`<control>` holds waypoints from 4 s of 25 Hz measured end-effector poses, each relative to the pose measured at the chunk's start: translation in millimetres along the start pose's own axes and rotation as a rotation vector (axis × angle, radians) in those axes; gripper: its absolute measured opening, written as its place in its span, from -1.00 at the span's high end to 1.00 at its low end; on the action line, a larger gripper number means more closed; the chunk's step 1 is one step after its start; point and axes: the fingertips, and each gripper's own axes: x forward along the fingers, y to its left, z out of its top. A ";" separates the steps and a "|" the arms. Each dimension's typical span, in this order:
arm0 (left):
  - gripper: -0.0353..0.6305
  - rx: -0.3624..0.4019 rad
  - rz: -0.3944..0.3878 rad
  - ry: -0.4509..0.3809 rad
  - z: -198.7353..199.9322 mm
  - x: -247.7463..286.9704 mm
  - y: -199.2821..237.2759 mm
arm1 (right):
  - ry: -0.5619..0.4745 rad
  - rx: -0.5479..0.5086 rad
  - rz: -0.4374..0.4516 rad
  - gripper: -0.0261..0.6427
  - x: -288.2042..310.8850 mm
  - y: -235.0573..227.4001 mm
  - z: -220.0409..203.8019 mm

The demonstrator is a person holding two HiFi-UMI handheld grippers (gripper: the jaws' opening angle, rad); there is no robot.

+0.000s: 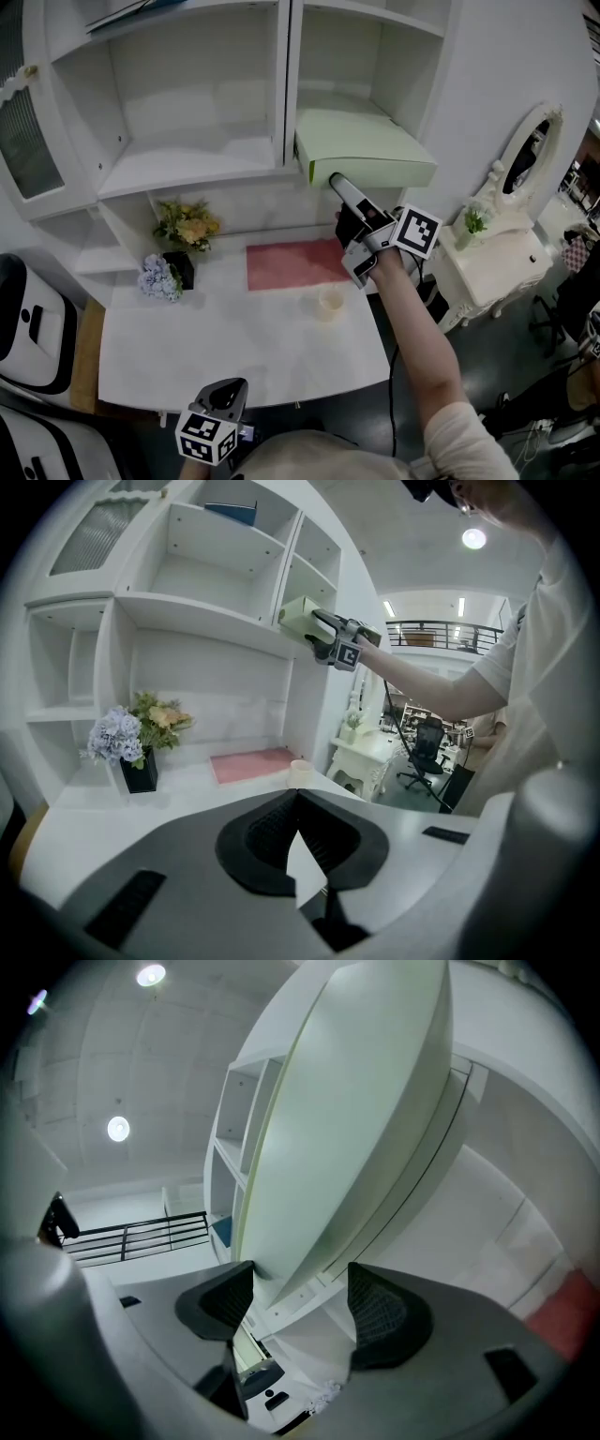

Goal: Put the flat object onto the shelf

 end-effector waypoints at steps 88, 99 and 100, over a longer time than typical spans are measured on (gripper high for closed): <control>0.86 0.202 -0.379 -0.156 19.9 -89.1 -196.4 | 0.272 -0.757 -0.286 0.85 -301.5 266.8 -239.7; 0.86 0.161 -0.253 -0.137 -5.1 -104.3 -222.2 | 0.350 -0.663 -0.212 0.85 -340.9 262.3 -255.6; 0.86 0.163 -0.249 -0.136 -6.4 -105.2 -226.7 | 0.353 -0.658 -0.211 0.85 -345.3 261.7 -256.1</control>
